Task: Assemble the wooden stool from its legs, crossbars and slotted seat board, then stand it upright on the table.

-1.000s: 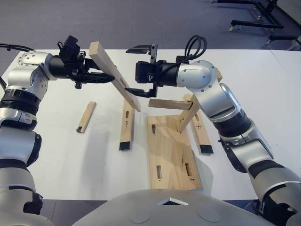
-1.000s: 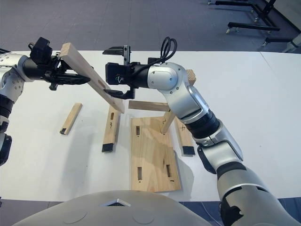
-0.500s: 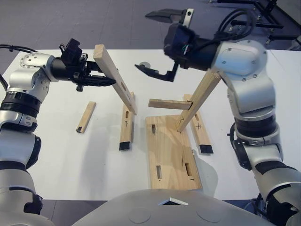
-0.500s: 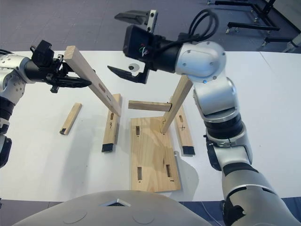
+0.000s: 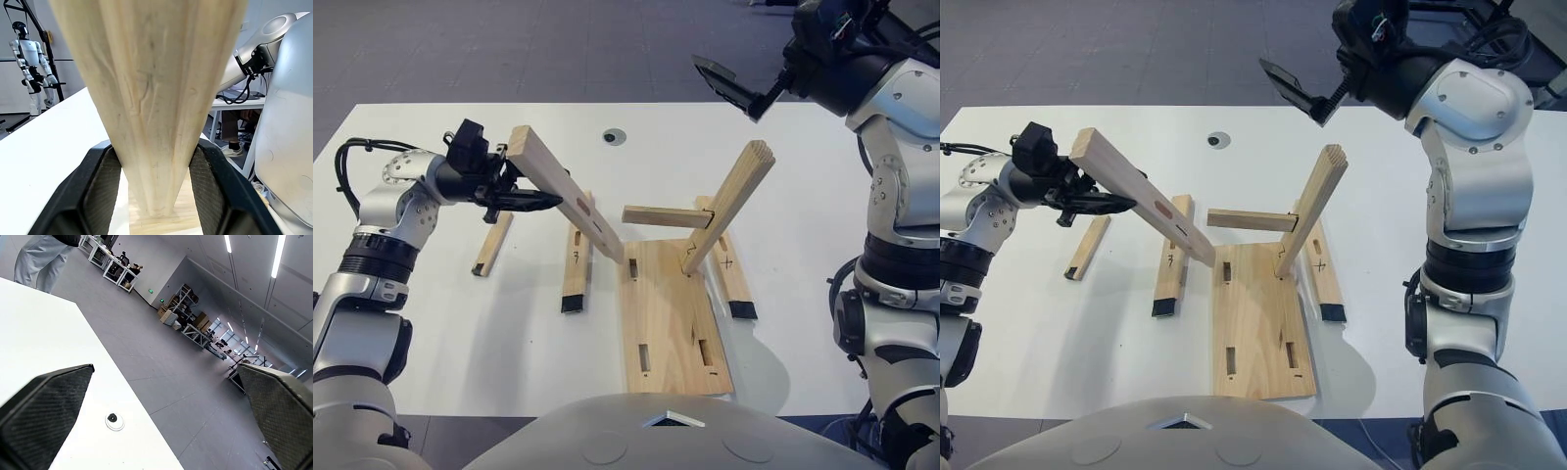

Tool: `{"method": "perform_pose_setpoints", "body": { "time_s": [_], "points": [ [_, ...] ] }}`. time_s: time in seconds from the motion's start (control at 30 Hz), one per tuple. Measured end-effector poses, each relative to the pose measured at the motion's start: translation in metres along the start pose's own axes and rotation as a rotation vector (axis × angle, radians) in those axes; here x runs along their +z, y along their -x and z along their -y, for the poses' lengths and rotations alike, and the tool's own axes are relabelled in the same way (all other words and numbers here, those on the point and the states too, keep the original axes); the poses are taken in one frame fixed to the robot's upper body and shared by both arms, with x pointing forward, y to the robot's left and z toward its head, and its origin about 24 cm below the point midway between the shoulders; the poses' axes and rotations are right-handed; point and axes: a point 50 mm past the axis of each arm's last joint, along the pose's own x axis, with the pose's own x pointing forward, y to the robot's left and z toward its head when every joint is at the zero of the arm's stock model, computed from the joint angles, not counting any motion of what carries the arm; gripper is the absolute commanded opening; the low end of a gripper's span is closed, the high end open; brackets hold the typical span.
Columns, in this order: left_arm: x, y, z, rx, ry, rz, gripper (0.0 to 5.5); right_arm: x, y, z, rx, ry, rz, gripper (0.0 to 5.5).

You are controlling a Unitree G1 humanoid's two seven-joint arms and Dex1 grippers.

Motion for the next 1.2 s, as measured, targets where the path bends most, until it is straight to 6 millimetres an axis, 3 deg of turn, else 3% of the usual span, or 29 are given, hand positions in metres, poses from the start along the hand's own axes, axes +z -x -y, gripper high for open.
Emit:
{"method": "perform_pose_setpoints", "body": {
  "time_s": [0.4,0.73,0.97,1.2],
  "points": [
    [-0.010,-0.005,-0.003,0.000,0.050,-0.040,2.02,-0.015,0.006,-0.011,-0.011,-0.039,-0.058,5.40],
    [-0.002,-0.019,-0.007,0.004,-0.003,0.004,2.02,-0.029,0.010,-0.027,-0.031,-0.070,-0.116,5.40],
    [-0.011,-0.028,0.011,-0.006,0.040,0.009,2.02,-0.032,0.017,-0.025,-0.071,-0.064,-0.138,5.40],
    [-0.019,-0.021,0.020,0.064,0.035,-0.029,2.02,-0.031,0.020,-0.026,-0.086,-0.057,-0.139,5.40]
  ]
}}
